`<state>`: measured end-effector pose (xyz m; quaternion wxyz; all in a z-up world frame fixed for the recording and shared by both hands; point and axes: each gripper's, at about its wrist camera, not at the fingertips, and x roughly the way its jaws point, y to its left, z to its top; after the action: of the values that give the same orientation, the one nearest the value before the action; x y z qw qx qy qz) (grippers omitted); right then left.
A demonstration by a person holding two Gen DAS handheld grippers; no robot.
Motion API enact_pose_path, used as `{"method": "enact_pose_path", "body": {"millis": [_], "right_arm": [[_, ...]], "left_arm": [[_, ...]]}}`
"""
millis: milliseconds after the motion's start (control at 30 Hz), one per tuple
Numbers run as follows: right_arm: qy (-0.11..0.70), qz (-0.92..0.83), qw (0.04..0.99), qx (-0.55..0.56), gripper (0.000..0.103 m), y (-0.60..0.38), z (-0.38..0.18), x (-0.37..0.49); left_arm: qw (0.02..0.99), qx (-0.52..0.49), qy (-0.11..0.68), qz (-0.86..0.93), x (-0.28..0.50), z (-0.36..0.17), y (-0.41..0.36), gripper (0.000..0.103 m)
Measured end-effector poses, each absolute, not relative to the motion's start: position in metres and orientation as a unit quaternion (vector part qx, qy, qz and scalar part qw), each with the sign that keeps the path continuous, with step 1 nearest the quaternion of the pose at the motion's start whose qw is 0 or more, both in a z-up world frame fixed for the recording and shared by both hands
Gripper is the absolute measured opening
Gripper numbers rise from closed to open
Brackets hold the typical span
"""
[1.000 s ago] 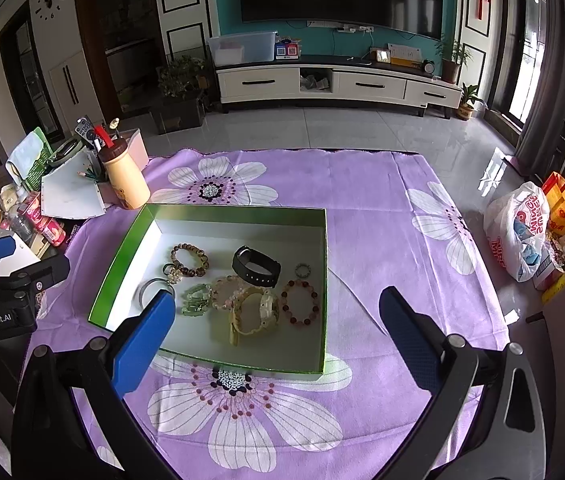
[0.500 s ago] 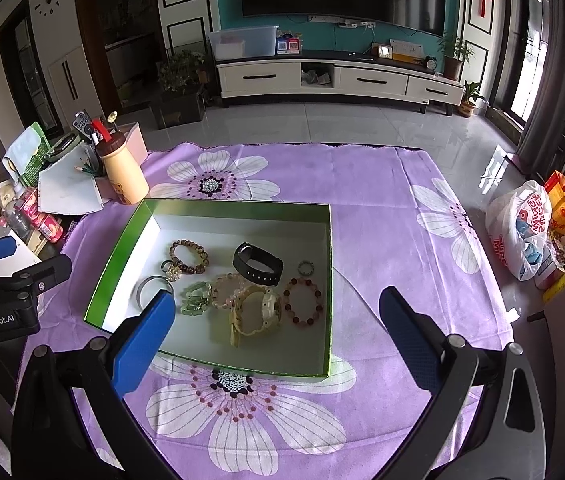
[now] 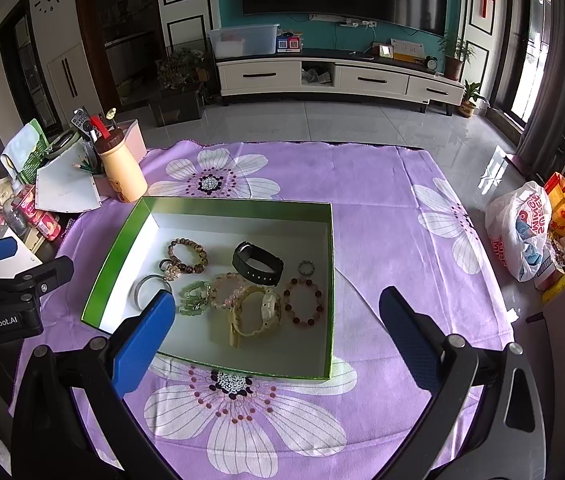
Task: Organize jewelry
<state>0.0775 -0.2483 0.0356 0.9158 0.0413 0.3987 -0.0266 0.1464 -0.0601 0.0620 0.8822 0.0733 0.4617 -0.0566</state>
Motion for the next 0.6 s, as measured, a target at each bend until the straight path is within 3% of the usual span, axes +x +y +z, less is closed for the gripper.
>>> {"method": "enact_pose_path", "body": {"millis": [600], "right_arm": [[0.402,-0.022,0.914,0.043,0.102,-0.2478,0.0315,0.0816]], "left_arm": [[0.882,0.075,0.463,-0.053,0.1500,0.0583,-0.0588,0.101]]}}
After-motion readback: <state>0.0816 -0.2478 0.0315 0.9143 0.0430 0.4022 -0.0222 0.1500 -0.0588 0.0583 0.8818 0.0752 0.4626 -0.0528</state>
